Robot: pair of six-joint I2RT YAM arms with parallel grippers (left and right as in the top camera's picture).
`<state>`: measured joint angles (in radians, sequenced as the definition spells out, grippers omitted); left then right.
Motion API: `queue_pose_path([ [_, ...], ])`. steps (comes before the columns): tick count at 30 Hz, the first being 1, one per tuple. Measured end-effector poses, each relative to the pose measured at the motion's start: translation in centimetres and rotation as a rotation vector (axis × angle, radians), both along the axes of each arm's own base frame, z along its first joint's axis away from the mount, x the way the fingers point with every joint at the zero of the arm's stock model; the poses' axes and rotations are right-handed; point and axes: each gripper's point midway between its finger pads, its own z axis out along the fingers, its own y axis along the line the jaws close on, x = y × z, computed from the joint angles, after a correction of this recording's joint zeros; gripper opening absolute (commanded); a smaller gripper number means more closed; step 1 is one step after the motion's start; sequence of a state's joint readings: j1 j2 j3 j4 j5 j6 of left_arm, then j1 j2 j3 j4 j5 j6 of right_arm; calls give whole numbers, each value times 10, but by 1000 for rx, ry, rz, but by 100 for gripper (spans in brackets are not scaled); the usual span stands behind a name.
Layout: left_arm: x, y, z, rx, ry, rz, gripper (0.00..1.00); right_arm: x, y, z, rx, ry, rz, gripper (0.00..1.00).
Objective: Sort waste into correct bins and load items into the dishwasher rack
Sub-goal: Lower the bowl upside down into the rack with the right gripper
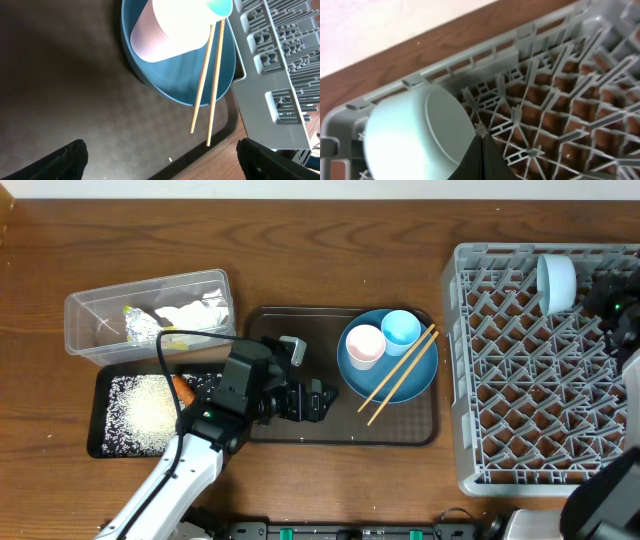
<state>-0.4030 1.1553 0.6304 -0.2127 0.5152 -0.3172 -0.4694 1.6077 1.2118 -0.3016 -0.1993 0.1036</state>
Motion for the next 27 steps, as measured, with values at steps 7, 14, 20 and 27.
queue_pose_path([
  [7, 0, 0, 0, 0, 0, 0, 98, 5, 18, -40, 114, 68, 77, 1],
  [14, 0, 0, 0, 0, 0, 0, 98, 7, 29, -39, 149, 57, 118, 1],
  [20, 0, 0, 0, 0, 0, 0, 98, 10, 49, -41, 169, 74, 165, 1],
  [27, 0, 0, 0, 0, 0, 0, 98, 9, 48, -41, 161, 82, 156, 1],
])
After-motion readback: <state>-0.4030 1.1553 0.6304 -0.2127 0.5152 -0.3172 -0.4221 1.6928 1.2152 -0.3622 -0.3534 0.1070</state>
